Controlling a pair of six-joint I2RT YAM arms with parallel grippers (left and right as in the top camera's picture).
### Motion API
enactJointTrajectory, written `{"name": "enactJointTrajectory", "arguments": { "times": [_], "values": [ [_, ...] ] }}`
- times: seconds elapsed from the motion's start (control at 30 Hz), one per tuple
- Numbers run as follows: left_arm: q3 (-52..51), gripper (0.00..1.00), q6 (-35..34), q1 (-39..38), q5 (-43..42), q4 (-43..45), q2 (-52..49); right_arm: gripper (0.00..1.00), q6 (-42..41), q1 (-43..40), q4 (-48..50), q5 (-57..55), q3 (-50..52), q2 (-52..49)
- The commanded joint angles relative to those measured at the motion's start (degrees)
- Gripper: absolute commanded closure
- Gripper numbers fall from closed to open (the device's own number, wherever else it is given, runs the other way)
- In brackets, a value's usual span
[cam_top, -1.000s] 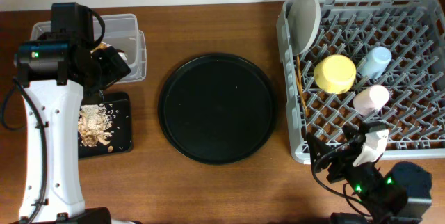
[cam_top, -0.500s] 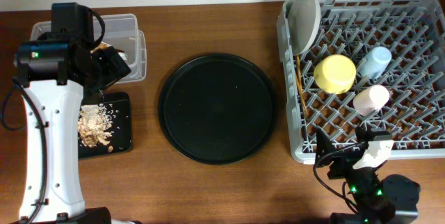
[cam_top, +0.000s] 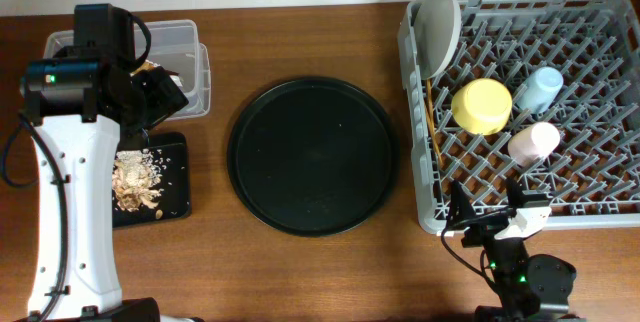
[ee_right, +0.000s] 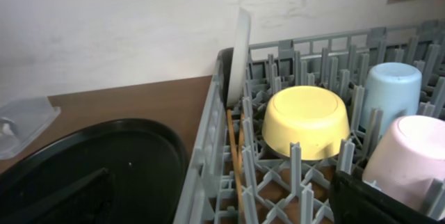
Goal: Sort waste into correct bins and load items into the dishwasher rack
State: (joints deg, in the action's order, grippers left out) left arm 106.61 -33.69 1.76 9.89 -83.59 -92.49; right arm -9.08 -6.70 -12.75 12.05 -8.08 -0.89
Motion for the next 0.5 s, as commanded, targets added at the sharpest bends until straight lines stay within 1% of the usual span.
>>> {"name": "enactJointTrajectory", "arguments": {
  "times": [0.0, 0.2, 0.47],
  "values": [
    [0.0, 0.01, -0.2, 0.3, 0.5, 0.0, -0.4, 0.02, -0.3, 0.3, 2.4, -2.3, 2.3, 0.7],
    [0.0, 0.01, -0.2, 0.3, 0.5, 0.0, -0.4, 0.02, -0.2, 0.3, 9.2, -2.3, 7.6, 0.7],
    [0.0, 0.01, -0.2, 0.3, 0.5, 0.0, -0.4, 0.02, 5.2, 0.5, 9.1, -4.3, 7.8, 0.7]
  ]
}}
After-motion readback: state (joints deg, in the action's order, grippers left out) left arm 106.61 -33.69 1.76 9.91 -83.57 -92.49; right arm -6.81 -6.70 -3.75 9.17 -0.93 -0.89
